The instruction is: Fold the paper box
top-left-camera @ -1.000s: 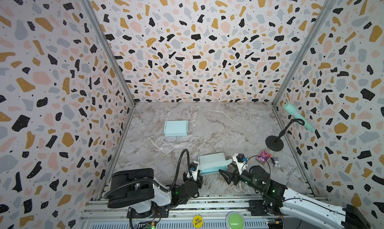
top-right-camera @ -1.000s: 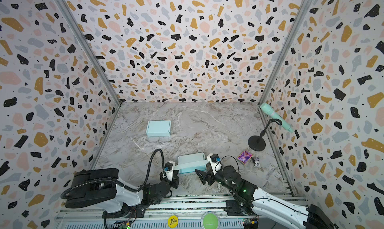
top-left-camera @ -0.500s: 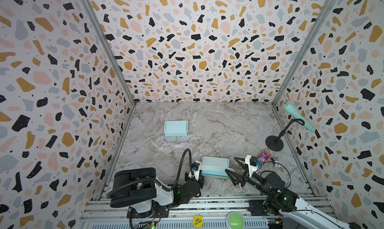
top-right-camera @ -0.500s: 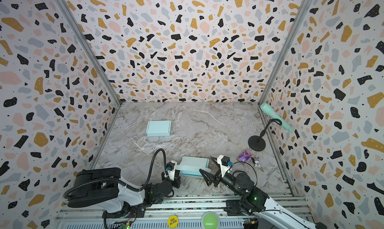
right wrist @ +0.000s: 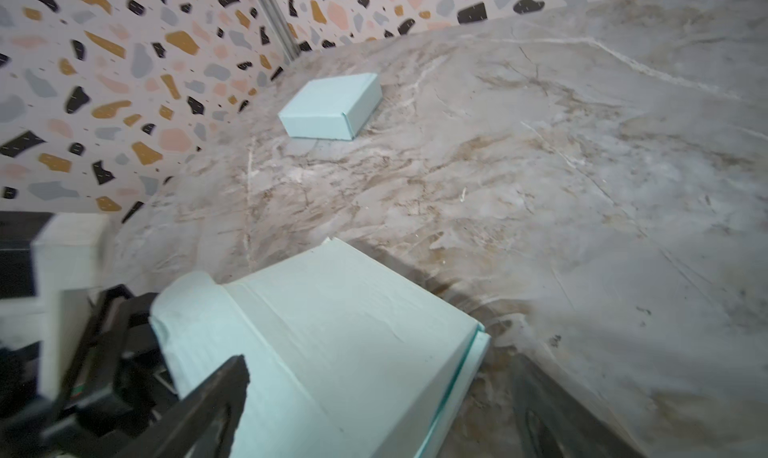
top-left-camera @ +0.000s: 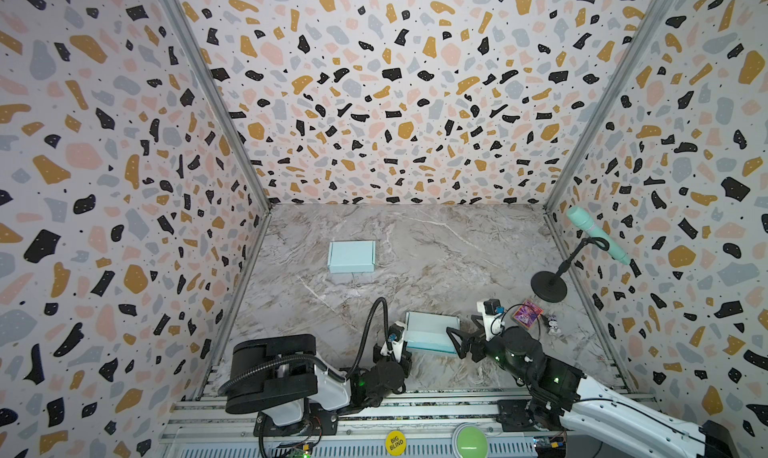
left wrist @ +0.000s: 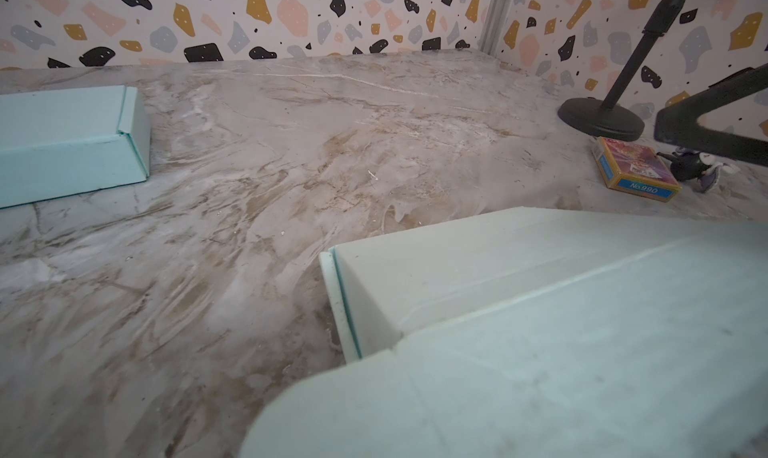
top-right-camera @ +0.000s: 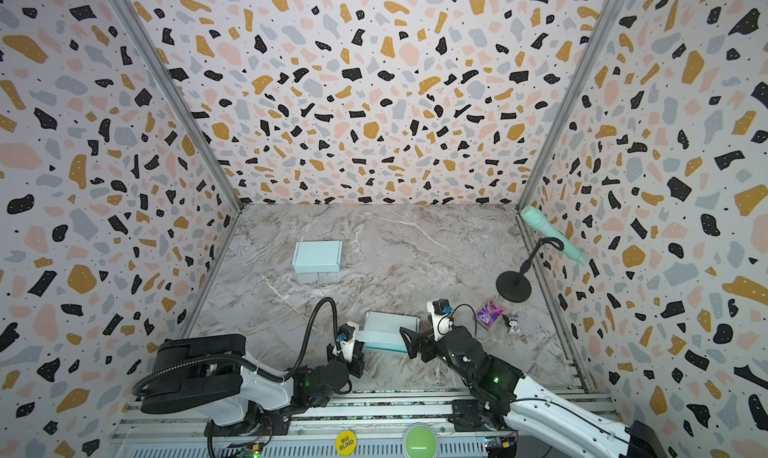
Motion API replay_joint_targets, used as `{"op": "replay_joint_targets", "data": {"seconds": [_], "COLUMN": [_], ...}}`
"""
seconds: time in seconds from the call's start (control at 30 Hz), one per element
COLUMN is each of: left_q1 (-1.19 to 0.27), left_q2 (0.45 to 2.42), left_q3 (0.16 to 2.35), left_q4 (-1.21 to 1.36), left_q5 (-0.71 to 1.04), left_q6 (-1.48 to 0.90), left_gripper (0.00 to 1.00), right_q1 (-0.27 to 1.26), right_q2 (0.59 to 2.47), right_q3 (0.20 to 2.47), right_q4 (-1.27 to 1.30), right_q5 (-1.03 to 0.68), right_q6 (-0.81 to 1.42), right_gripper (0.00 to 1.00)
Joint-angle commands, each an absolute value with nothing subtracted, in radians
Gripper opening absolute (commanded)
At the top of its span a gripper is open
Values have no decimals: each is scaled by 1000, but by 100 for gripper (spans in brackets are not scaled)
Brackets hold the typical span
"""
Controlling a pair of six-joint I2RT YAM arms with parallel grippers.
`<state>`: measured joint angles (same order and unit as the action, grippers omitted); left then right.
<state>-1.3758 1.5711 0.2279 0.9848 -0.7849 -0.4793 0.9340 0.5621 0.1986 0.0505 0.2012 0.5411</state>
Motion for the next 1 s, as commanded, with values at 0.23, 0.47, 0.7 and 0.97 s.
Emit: {"op": "replay_joint_targets", "data": {"seconds": [0.23,0.47,0.7,0.97], "left_q1": [-1385,-1388,-1388,-1276], "left_q2": [1439,1240,918,910], "left_q3": [254,244,262,455], "left_q4": [779,553,342,165], "left_q5": [-575,-497,-479,-575], "left_q6": [-477,-485,-476,-652], "left_gripper": [68,100,100,100], "right_q1": [883,851,829,825], "right_q2": [621,670,734,753], "right_q3": [166,153,155,147], "right_q4": [87,122,143,147], "right_q5": [178,116,74,83], "right_q6": [606,600,590,612], "right_gripper": [97,96,94,94]}}
